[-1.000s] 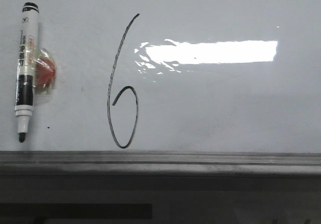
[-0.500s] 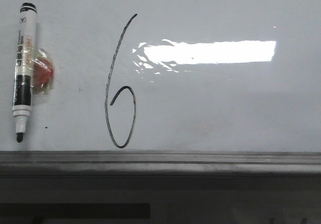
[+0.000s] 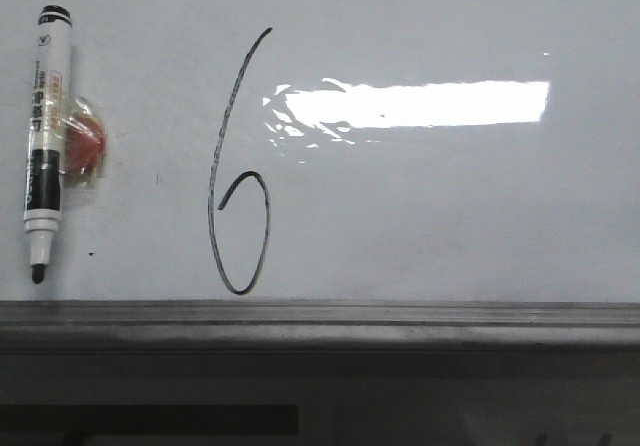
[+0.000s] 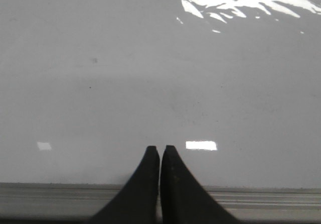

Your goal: Write number 6 on whiteboard

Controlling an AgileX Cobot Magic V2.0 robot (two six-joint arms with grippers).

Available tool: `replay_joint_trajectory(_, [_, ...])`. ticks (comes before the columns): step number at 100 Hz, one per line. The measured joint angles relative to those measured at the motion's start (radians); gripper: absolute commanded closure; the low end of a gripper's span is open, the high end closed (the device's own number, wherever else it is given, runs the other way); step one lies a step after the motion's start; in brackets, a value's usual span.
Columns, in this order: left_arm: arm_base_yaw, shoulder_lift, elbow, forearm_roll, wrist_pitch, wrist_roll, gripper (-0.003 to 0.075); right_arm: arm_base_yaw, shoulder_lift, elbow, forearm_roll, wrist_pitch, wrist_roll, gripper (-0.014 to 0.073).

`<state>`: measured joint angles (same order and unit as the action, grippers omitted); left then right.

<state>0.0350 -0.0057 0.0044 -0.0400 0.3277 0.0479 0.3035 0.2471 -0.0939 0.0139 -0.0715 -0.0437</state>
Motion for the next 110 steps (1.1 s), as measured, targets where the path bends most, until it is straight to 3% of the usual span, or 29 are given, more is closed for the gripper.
replay_joint_trajectory(10, [0.0, 0.0, 0.0, 0.0, 0.0, 0.0, 0.0739, -0.112, 0.0, 0.0, -0.073, 0.0, 0.071, 0.0657])
replay_joint_trajectory(36, [0.0, 0.0, 0.0, 0.0, 0.0, 0.0, 0.0739, -0.312, -0.109, 0.076, -0.112, 0.012, 0.125, 0.0657])
replay_joint_trajectory(49, [0.0, 0.0, 0.0, 0.0, 0.0, 0.0, 0.0739, -0.386, -0.204, 0.11, -0.12, 0.114, 0.176, 0.0657])
replay_joint_trajectory(71, [0.0, 0.0, 0.0, 0.0, 0.0, 0.0, 0.0739, -0.406, -0.257, 0.11, -0.138, 0.381, 0.188, 0.0657])
replay_joint_trajectory(110, [0.0, 0.0, 0.0, 0.0, 0.0, 0.0, 0.0739, -0.406, -0.257, 0.108, -0.14, 0.393, 0.172, 0.0657])
